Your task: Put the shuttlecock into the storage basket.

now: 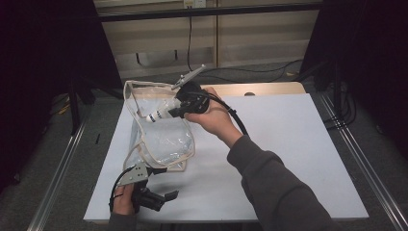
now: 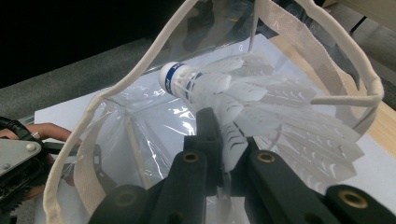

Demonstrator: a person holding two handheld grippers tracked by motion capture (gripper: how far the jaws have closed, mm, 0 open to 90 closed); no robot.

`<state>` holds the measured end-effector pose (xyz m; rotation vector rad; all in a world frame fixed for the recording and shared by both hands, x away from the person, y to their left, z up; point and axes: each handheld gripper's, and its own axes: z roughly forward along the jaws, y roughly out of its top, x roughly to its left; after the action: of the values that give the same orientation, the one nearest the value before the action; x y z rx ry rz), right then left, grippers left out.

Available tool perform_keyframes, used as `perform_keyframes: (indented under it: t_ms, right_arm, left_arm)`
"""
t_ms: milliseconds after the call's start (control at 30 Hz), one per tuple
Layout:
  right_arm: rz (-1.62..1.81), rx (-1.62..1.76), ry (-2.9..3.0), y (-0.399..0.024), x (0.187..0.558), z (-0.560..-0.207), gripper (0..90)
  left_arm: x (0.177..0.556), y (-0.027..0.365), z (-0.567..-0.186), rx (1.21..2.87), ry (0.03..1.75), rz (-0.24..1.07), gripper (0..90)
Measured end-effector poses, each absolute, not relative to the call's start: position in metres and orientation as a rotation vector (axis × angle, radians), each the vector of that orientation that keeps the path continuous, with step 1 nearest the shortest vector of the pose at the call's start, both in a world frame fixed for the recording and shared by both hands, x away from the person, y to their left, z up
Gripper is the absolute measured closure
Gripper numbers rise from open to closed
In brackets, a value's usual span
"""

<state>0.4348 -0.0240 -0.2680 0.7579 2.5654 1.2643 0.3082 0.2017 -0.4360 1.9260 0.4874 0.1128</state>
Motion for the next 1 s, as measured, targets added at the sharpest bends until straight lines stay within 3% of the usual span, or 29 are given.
perform_keyframes:
  t_ms: [1000]
  right_arm:
    - [1.247,0.742,2.590,0.004,0.434,-0.281,88.1]
  left_arm:
    - [0.309,0.202,-0.436,1.926,0.486,0.115,4.0]
